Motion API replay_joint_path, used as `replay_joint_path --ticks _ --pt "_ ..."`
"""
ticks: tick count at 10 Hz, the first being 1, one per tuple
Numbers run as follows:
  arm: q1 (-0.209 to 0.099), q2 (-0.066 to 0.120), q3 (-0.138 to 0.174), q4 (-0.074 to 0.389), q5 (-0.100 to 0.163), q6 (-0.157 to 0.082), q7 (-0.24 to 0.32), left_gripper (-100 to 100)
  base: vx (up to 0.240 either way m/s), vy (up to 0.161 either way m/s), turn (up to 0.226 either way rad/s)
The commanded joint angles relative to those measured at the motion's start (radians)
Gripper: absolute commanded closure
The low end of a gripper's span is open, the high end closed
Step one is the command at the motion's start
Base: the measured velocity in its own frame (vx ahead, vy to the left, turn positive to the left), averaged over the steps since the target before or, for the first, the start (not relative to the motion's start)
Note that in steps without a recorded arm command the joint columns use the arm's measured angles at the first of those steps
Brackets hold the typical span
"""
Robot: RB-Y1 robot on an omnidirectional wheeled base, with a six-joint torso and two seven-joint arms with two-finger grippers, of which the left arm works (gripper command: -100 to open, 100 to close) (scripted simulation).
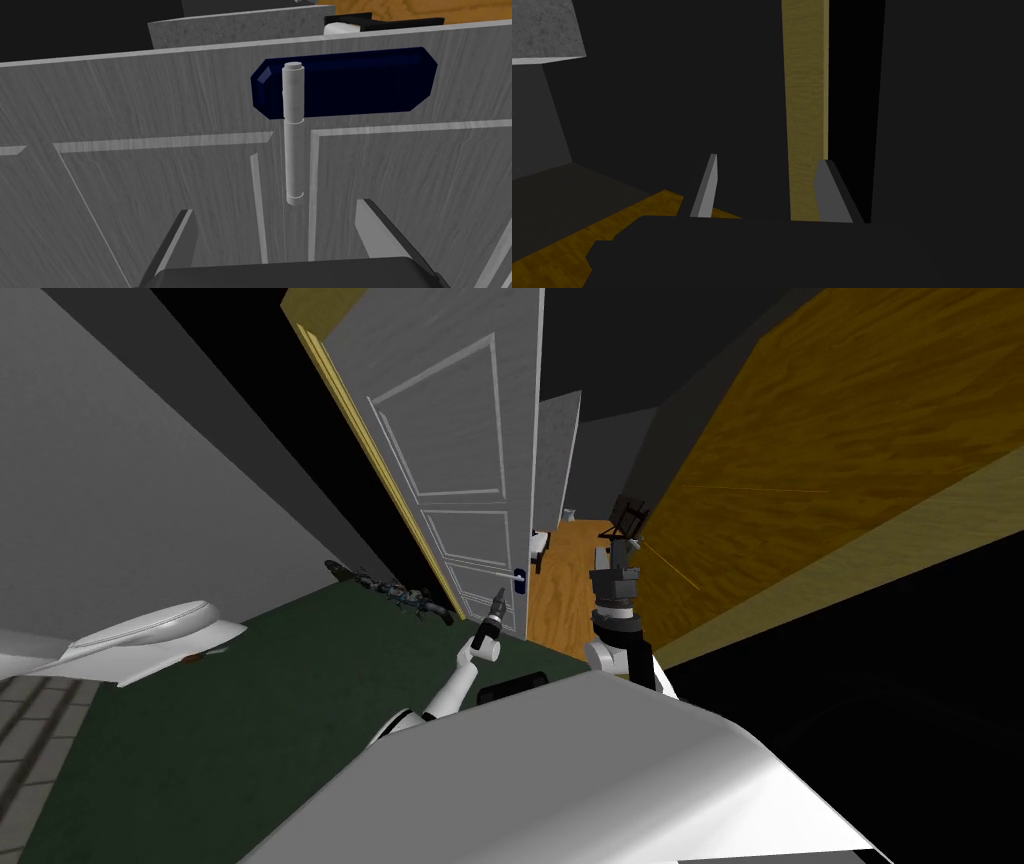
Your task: Push the door open
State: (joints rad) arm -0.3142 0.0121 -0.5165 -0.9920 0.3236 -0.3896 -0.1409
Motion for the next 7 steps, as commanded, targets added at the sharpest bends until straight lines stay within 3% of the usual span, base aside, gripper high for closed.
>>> replay_joint_path --ticks 1,7 --pt "-0.016 -0.007 -0.010 0.029 0.004 0.000 0.001 -100 0.090 0.114 -0.068" --pt "-0.067 -0.048 -0.045 0.120 0.018 0.003 0.001 -100 0.078 0.094 -0.068"
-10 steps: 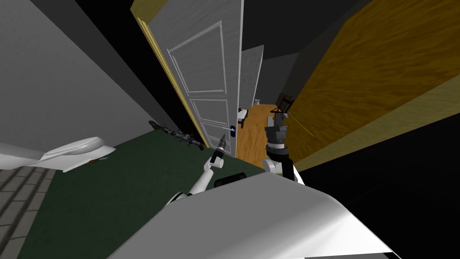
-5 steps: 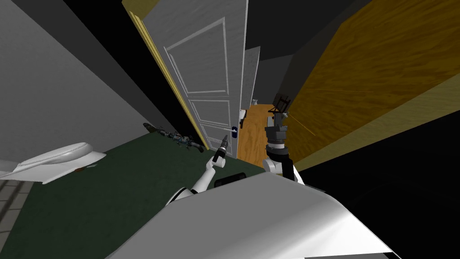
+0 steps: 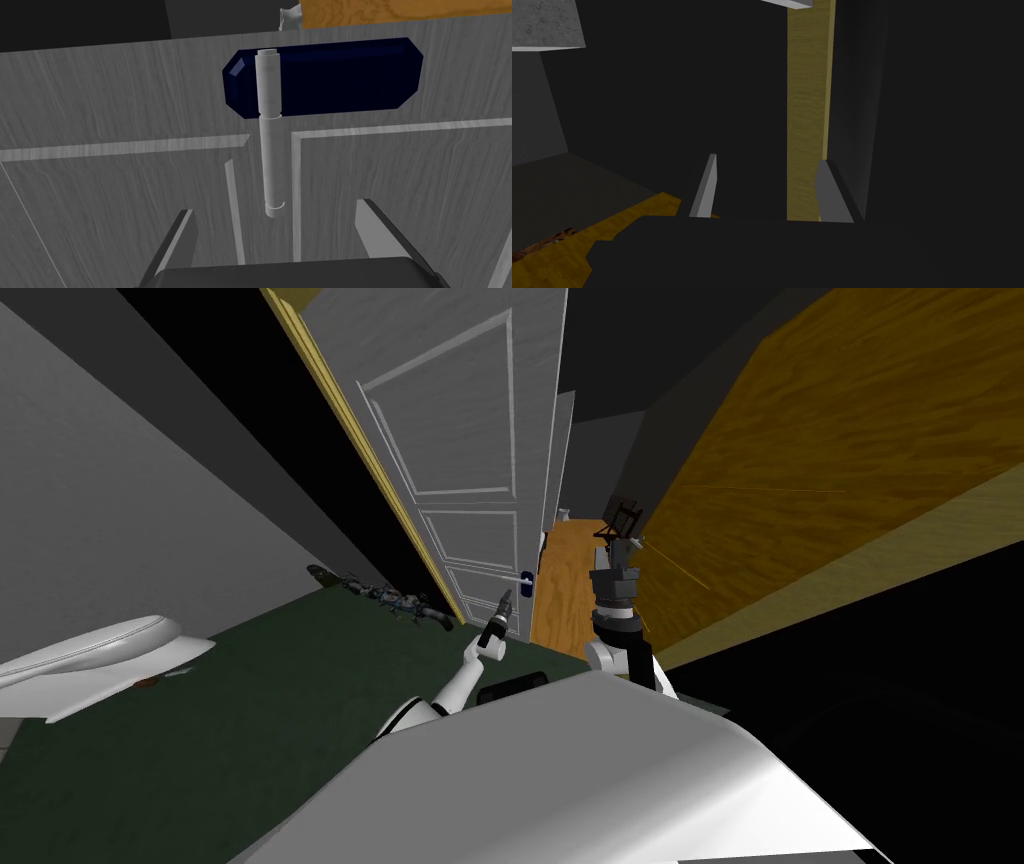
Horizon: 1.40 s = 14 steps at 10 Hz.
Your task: Push the door open
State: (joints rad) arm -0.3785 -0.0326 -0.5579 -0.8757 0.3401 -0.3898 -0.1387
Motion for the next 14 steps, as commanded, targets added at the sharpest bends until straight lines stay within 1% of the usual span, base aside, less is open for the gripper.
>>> replay_joint_path --ticks 1,2,3,4,5,6,7,8,9,10,11,12,14 --pt "0.000 0.000 0.000 0.000 0.000 0.000 0.000 -100 0.034 0.036 -0.020" --pt "-0.003 0.032 0.003 0.006 0.000 -0.002 0.000 -100 0.088 -0.032 -0.031" --pt "-0.003 0.038 0.005 0.007 -0.001 -0.002 0.000 -100 0.137 -0.075 -0.023" --pt "-0.004 0.049 0.008 0.010 -0.001 -0.003 0.000 -100 0.154 -0.106 -0.016" --pt "-0.005 0.053 0.011 0.012 -0.002 -0.004 0.000 -100 0.181 -0.122 -0.020" --pt "-0.006 0.052 0.014 0.015 -0.002 -0.005 0.001 -100 0.193 -0.138 -0.035" --pt "-0.007 0.045 0.017 0.017 -0.003 -0.006 0.001 -100 0.200 -0.127 -0.023" --pt "-0.008 0.032 0.020 0.020 -0.003 -0.007 0.001 -100 0.186 -0.088 -0.021" --pt "-0.009 0.010 0.023 0.022 -0.004 -0.008 0.001 -100 0.186 -0.084 -0.034" --pt "-0.010 -0.003 0.024 0.023 -0.004 -0.008 0.001 -100 0.151 -0.084 -0.014" --pt "-0.007 0.008 0.024 0.016 -0.004 -0.004 0.001 -100 0.055 -0.035 0.011" --pt "-0.007 0.008 0.024 0.016 -0.004 -0.004 0.001 100 -0.011 0.006 -0.005" --pt "-0.007 0.008 0.024 0.016 -0.004 -0.004 0.001 100 -0.017 0.012 -0.008"
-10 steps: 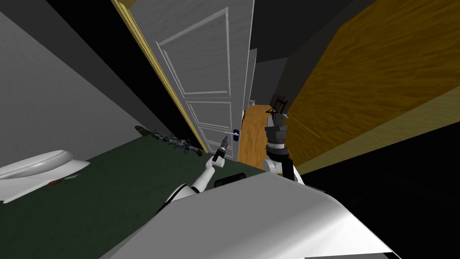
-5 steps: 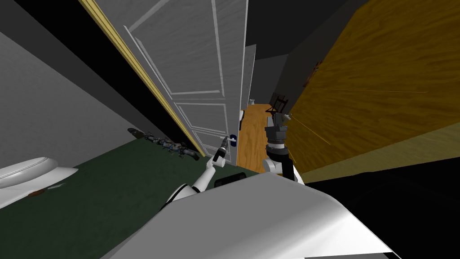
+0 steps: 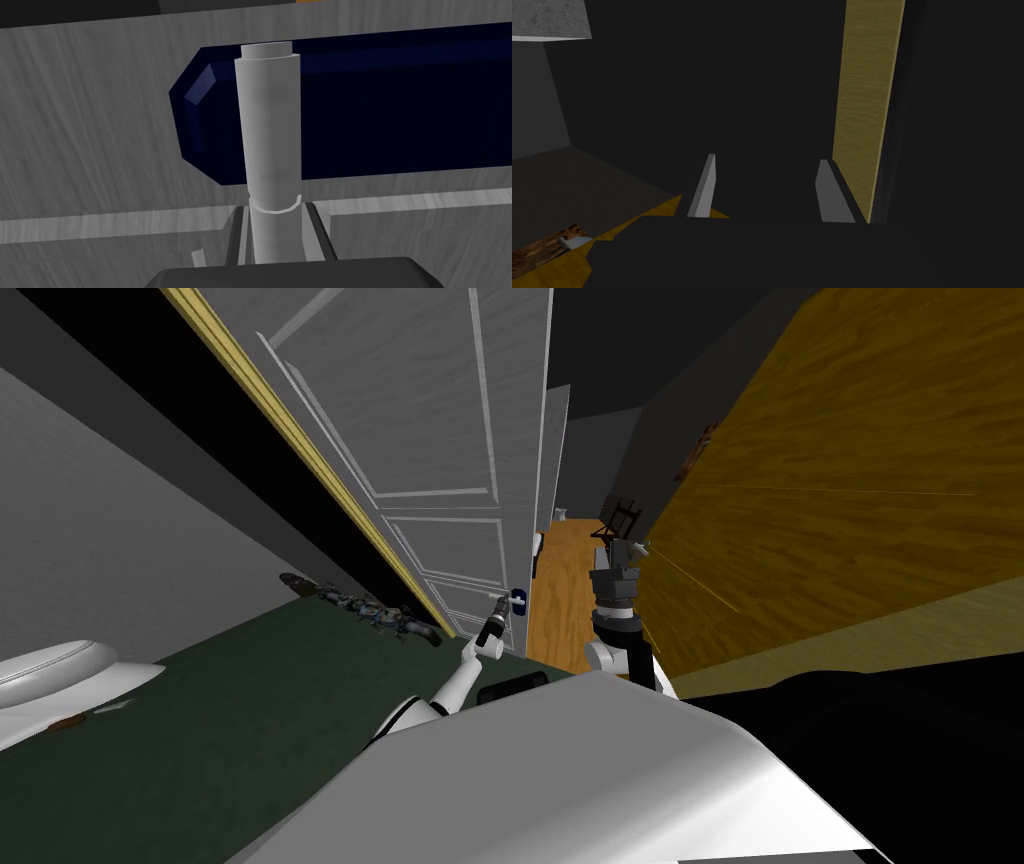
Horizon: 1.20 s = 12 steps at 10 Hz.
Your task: Push the door open
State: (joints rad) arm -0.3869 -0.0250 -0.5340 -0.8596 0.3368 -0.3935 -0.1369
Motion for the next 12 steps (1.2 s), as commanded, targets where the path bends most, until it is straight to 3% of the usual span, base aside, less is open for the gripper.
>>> replay_joint_path --ticks 1,3,4,10,12 --pt "0.001 0.001 0.000 0.000 0.000 0.000 -0.001 100 -0.007 0.005 0.001" --pt "0.001 0.001 0.000 0.000 0.000 0.000 -0.001 100 0.000 0.000 0.000" --pt "0.000 0.019 0.016 0.005 0.001 0.000 -0.003 100 0.063 -0.100 0.030" --pt "-0.007 0.061 0.077 0.019 0.005 -0.005 -0.015 100 0.109 -0.163 0.058" --pt "-0.007 0.061 0.077 0.019 0.005 -0.005 -0.015 100 0.079 -0.061 0.006"
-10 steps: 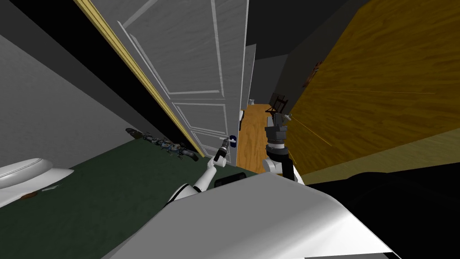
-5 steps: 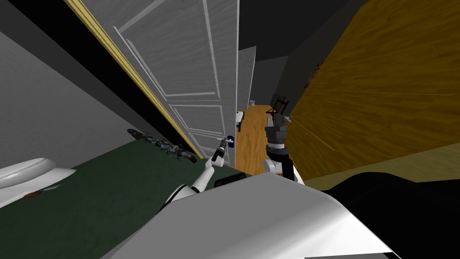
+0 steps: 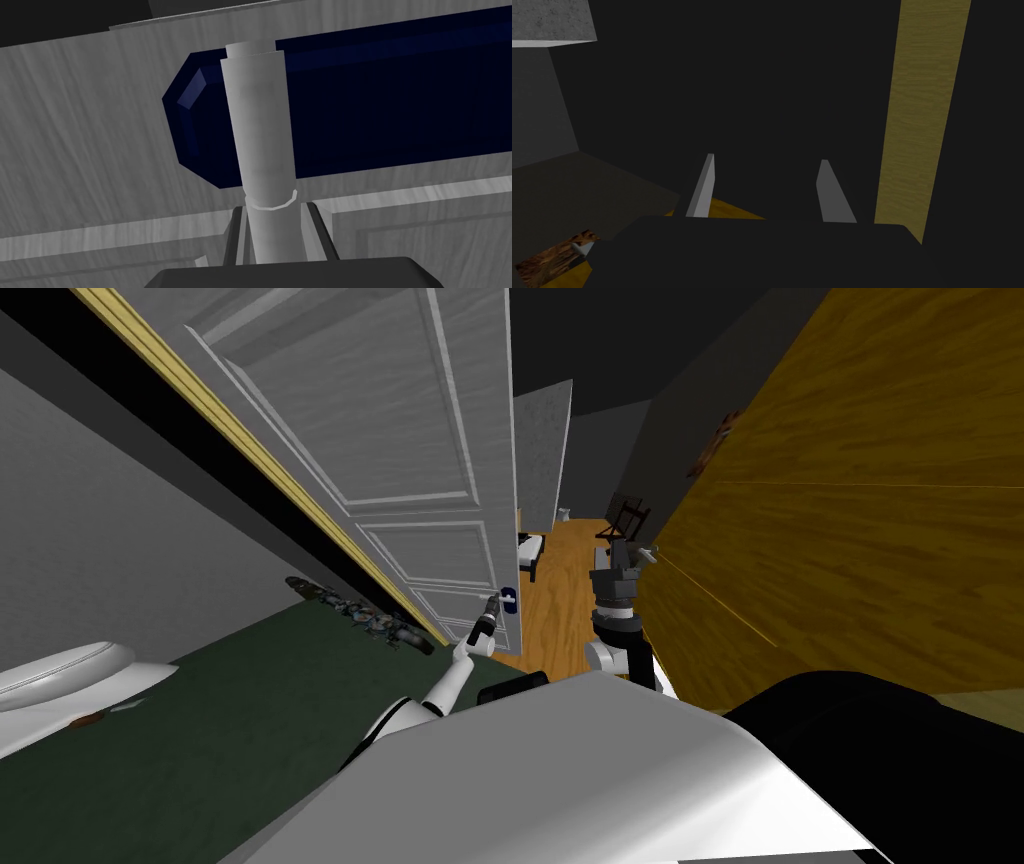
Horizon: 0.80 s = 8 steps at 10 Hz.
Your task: Push the door open
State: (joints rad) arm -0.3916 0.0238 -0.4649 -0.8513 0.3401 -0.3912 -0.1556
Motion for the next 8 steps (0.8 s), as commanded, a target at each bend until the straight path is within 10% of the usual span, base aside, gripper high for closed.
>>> replay_joint_path --ticks 1,8 --pt "-0.005 0.022 0.032 0.017 0.004 -0.009 -0.001 100 0.102 -0.123 0.094" --pt "-0.013 0.037 0.100 0.032 0.009 -0.014 -0.015 100 0.105 -0.123 0.061"
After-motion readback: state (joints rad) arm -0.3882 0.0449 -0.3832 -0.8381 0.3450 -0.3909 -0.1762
